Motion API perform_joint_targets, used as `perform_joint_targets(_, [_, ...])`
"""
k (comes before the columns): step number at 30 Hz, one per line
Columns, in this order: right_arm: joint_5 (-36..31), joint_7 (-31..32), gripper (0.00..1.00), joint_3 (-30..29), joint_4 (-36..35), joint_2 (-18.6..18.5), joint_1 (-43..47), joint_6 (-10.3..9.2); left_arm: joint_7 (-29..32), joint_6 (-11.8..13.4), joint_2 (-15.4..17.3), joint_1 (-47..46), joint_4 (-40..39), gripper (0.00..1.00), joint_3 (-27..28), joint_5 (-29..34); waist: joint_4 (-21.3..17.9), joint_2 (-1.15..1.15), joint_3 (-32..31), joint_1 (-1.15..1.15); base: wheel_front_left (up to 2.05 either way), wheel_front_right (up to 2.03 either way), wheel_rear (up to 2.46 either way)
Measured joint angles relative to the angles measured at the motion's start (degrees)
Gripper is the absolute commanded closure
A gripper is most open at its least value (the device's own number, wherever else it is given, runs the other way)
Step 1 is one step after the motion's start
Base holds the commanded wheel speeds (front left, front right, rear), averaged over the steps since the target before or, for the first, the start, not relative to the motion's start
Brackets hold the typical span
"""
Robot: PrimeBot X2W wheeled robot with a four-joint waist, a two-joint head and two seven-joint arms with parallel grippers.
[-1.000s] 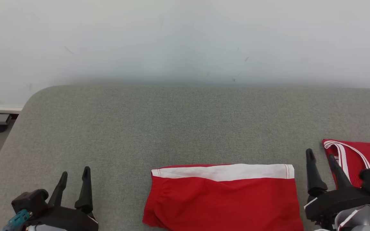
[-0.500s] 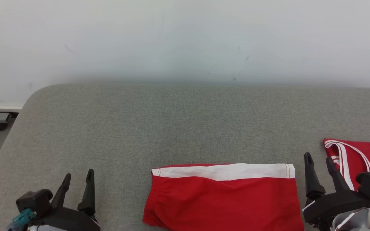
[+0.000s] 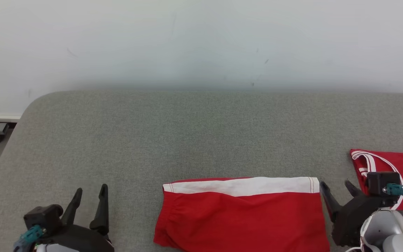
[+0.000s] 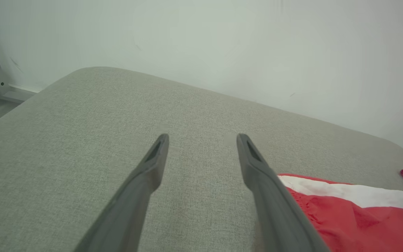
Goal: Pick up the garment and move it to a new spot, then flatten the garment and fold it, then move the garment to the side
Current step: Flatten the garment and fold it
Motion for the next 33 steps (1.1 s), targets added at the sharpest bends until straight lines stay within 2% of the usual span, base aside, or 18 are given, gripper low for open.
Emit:
perform_joint_targets(2, [-1.86, 4.74, 0.00, 0.99, 0.37, -2.54, -0.59, -0.02, 0.53, -0.01, -0.38, -0.04, -0.35, 0.00, -0.31, 1.08, 0.06, 0.00, 0.05, 0.00, 0.00, 0.00, 0.00])
perform_joint_targets(5, [-2.01, 11.37, 0.00, 1.71, 2.23, -4.48, -0.72, -0.43, 1.40, 0.00, -1.19, -0.12, -0.90, 0.00, -1.49, 1.45, 0.51, 0.00, 0.13, 0.00, 0.00, 0.00, 0.00])
perform_joint_targets(7, [-1.98, 16.00, 0.00, 2.03, 4.15, -5.23, -2.00, -0.43, 1.96, -0.01, -2.01, -0.18, -1.36, 0.00, -2.18, 2.04, 1.17, 0.00, 0.44, 0.00, 0.00, 0.00, 0.00])
perform_joint_targets(11, [-1.88, 20.38, 0.00, 2.25, 6.34, -5.26, -4.08, -0.51, 2.97, 0.00, -1.98, -0.23, -1.94, 0.00, -2.52, 2.41, 1.97, 0.00, 1.15, 0.00, 0.00, 0.00, 0.00])
perform_joint_targets(20, [-0.56, 26.70, 0.00, 2.86, 10.61, -4.72, -6.72, -1.30, 4.50, 0.00, -1.93, -0.44, -3.27, 0.00, -2.52, 2.89, 2.99, 0.00, 3.22, 0.00, 0.00, 0.00, 0.00])
perform_joint_targets(33, [-0.80, 30.27, 0.00, 3.44, 13.05, -3.97, -9.27, -2.02, 6.27, -0.01, -2.25, -3.08, -4.54, 0.00, -3.25, 3.30, 4.09, 0.00, 5.83, 0.00, 0.00, 0.00, 0.00])
